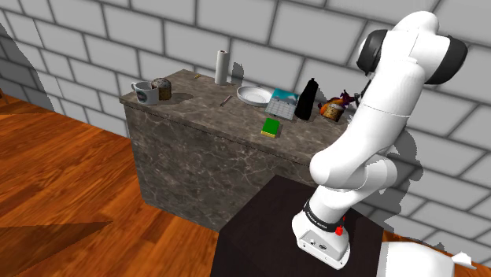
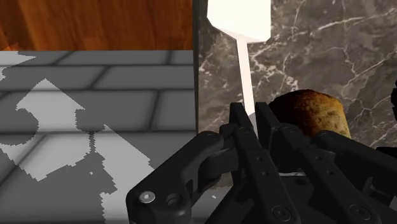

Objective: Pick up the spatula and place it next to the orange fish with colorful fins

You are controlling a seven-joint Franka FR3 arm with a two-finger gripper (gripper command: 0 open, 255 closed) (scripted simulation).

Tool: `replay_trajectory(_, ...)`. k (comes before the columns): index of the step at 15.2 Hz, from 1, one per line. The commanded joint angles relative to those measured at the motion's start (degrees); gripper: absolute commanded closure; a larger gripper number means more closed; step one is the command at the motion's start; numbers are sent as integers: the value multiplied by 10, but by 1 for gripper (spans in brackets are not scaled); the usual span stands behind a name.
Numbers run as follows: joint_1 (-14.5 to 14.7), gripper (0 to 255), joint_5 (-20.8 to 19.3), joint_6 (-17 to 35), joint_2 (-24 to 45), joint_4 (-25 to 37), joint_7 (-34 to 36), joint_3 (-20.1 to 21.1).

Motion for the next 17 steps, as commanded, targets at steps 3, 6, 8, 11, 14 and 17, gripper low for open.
replay_trajectory(3,-2,255,7,29,7,-24,-6,1)
replay_trajectory(6,-3,255,15,50,16,-39,-12,3)
replay_trajectory(8,-5,255,20,64,22,-48,-15,5)
replay_trajectory(11,-7,255,30,84,32,-60,-22,7)
replay_trajectory(14,-10,255,40,104,44,-71,-29,11)
replay_trajectory(17,-13,255,51,123,56,-81,-37,15)
